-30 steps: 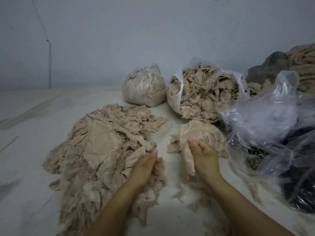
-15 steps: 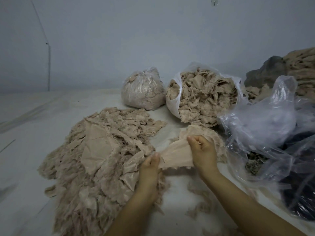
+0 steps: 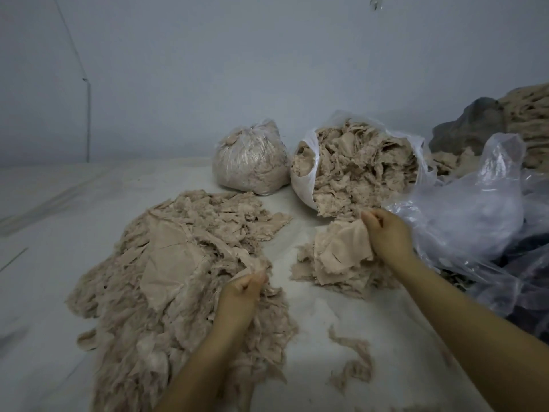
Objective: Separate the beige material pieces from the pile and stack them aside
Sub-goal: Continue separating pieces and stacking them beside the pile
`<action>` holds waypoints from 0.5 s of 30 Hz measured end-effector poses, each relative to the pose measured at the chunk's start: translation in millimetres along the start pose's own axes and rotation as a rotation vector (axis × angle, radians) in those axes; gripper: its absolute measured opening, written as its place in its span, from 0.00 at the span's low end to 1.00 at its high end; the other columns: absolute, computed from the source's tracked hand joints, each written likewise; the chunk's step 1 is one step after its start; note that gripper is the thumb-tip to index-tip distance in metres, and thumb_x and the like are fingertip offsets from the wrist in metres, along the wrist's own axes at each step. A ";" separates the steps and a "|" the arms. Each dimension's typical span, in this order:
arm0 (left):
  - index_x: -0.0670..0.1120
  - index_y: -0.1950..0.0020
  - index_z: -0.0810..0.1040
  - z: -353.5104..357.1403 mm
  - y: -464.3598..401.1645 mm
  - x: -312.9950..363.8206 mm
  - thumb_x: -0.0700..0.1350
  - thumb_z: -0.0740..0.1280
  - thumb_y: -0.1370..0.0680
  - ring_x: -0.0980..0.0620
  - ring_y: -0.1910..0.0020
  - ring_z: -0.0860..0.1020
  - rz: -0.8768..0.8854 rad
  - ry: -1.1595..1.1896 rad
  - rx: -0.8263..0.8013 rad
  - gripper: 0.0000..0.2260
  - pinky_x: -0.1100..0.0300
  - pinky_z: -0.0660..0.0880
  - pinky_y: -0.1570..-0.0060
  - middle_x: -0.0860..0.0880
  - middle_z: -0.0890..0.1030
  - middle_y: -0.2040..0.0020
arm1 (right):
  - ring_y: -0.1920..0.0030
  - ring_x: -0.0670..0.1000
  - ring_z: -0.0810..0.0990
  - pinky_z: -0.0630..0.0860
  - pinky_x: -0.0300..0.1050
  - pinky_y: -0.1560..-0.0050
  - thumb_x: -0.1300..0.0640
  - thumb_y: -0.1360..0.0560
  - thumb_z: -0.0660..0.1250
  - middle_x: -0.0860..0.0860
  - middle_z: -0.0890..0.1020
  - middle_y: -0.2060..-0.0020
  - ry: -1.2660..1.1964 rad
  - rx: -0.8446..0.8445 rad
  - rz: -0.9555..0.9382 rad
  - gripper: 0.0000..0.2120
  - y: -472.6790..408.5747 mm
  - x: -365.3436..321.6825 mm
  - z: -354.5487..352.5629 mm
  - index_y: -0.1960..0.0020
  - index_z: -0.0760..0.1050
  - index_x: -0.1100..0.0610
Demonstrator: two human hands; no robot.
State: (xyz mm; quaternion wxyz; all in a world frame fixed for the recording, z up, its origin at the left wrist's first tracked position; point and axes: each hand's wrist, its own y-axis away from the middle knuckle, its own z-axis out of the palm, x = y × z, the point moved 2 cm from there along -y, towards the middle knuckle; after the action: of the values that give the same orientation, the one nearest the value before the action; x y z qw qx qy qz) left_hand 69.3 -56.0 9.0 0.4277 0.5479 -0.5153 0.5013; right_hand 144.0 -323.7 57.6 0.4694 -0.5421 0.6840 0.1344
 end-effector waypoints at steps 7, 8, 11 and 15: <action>0.56 0.47 0.81 -38.4 -2.9 8.1 0.44 0.66 0.22 0.65 0.59 0.77 0.287 -0.587 -0.108 0.08 0.75 0.71 0.57 0.62 0.80 0.55 | 0.55 0.49 0.76 0.66 0.36 0.57 0.53 0.22 0.63 0.47 0.78 0.58 0.076 -0.239 -0.286 0.05 82.6 -17.5 32.1 0.55 0.75 0.52; 0.52 0.44 0.81 -41.4 -4.1 5.7 0.44 0.67 0.22 0.63 0.56 0.77 0.303 -0.685 -0.133 0.09 0.72 0.72 0.54 0.58 0.80 0.52 | 0.57 0.46 0.76 0.68 0.34 0.59 0.50 0.23 0.65 0.43 0.77 0.60 0.044 -0.431 -0.267 0.04 106.2 -18.3 48.7 0.56 0.75 0.49; 0.48 0.36 0.78 -44.4 -1.9 -6.1 0.44 0.68 0.24 0.55 0.44 0.76 0.283 -0.860 -0.249 0.15 0.70 0.68 0.47 0.53 0.79 0.44 | 0.53 0.45 0.72 0.67 0.38 0.54 0.41 0.27 0.68 0.44 0.72 0.57 0.131 -0.681 -0.236 0.14 151.0 -11.2 90.6 0.47 0.75 0.48; 0.47 0.32 0.74 -48.2 7.0 -23.8 0.42 0.65 0.22 0.54 0.36 0.70 0.298 -0.932 -0.311 0.18 0.75 0.58 0.42 0.49 0.73 0.35 | 0.54 0.48 0.69 0.61 0.39 0.58 0.51 0.24 0.66 0.49 0.70 0.59 0.135 -0.555 -0.303 0.09 156.1 -9.8 99.0 0.54 0.76 0.57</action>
State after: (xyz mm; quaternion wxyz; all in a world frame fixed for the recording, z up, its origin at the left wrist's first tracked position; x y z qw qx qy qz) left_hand 57.9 -6.0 -8.5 0.1529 0.5637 -0.7922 0.1769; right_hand 57.4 -190.4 -37.2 0.2720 -0.7527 0.5624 0.2079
